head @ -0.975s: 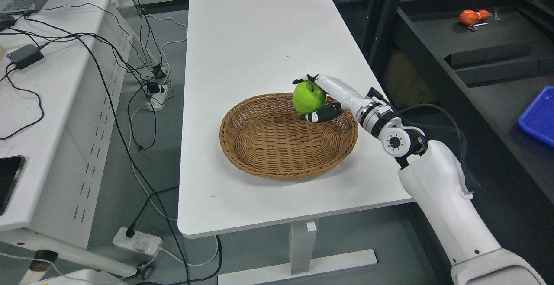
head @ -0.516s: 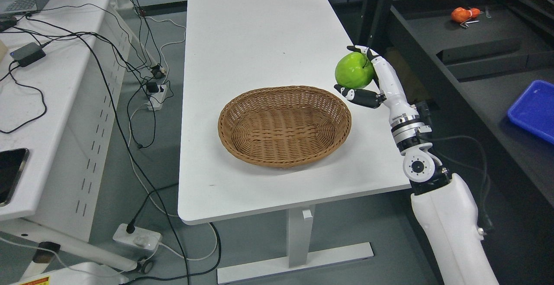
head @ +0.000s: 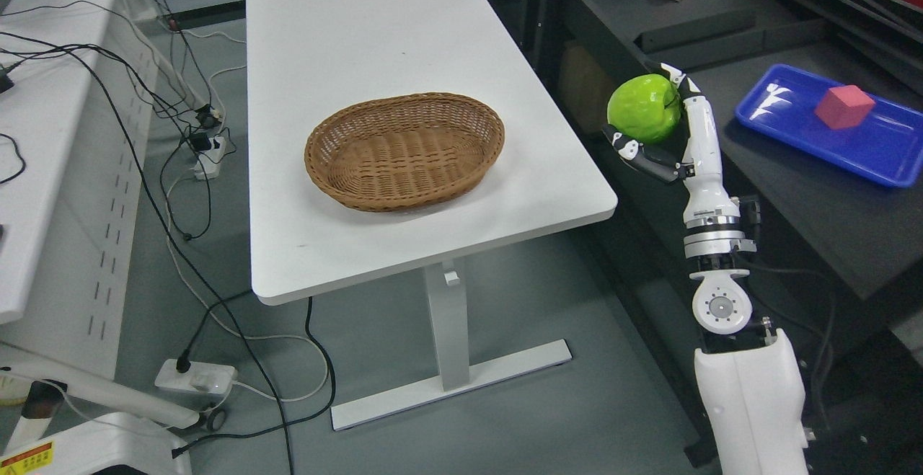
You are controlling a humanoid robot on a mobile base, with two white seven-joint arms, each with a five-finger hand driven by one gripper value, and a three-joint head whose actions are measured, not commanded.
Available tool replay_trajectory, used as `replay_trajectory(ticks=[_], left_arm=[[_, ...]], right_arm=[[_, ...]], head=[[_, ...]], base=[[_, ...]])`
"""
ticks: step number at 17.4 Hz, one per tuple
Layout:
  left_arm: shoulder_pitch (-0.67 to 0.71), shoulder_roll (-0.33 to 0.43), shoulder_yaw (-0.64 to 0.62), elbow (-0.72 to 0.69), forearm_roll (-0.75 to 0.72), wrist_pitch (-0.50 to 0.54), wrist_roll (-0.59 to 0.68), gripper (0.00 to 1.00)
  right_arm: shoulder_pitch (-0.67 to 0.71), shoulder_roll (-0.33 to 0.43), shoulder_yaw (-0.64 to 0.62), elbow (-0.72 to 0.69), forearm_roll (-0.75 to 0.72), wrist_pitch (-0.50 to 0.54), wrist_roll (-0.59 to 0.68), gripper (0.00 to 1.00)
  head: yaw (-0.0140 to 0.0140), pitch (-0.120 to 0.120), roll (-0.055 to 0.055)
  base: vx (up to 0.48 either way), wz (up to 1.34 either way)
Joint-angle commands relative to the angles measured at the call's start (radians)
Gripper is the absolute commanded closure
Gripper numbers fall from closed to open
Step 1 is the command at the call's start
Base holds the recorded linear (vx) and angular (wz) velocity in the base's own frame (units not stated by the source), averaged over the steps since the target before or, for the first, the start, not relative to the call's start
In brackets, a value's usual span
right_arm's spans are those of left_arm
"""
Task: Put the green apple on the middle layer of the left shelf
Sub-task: 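Carry the green apple toward the shelf's middle layer while turning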
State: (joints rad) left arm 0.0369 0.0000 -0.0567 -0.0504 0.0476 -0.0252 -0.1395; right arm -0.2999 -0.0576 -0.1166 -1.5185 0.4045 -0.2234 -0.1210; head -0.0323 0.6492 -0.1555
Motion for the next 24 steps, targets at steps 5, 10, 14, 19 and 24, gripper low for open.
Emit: replay_trajectory(ticks=[5,10,14,19,24], left_arm=[[0.0,0.017,0.0,0.0,0.0,0.001,0.0,0.0],[0.0,0.017,0.0,0.0,0.0,0.001,0.0,0.0],[0.0,0.017,0.0,0.001,0.0,0.001,0.0,0.0],[0.0,0.017,0.0,0.0,0.0,0.001,0.0,0.0],[0.0,0.017,0.0,0.0,0.0,0.001,0.0,0.0]], right_arm=[[0.076,0.04,-0.066,-0.124,-0.033,-0.001,0.006,1.0],[0.081,0.04,-0.021,-0.123,-0.032,0.007,0.02,1.0],[0.091,0.04,-0.015,-0.121,-0.032,0.032,0.02,1.0],[0.091,0.04,-0.015,-0.121,-0.032,0.032,0.021,0.99],[0.091,0.04,-0.012,-0.12,-0.026,0.045,0.024,0.99]], head=[[0.0,0.0,0.0],[0.0,0.0,0.0],[0.0,0.0,0.0],[0.0,0.0,0.0],[0.0,0.0,0.0]], base=[[-0.393,-0.5],[-0.377,-0.63],[-0.188,-0.98],[0.015,-1.16],[0.167,-0.83]])
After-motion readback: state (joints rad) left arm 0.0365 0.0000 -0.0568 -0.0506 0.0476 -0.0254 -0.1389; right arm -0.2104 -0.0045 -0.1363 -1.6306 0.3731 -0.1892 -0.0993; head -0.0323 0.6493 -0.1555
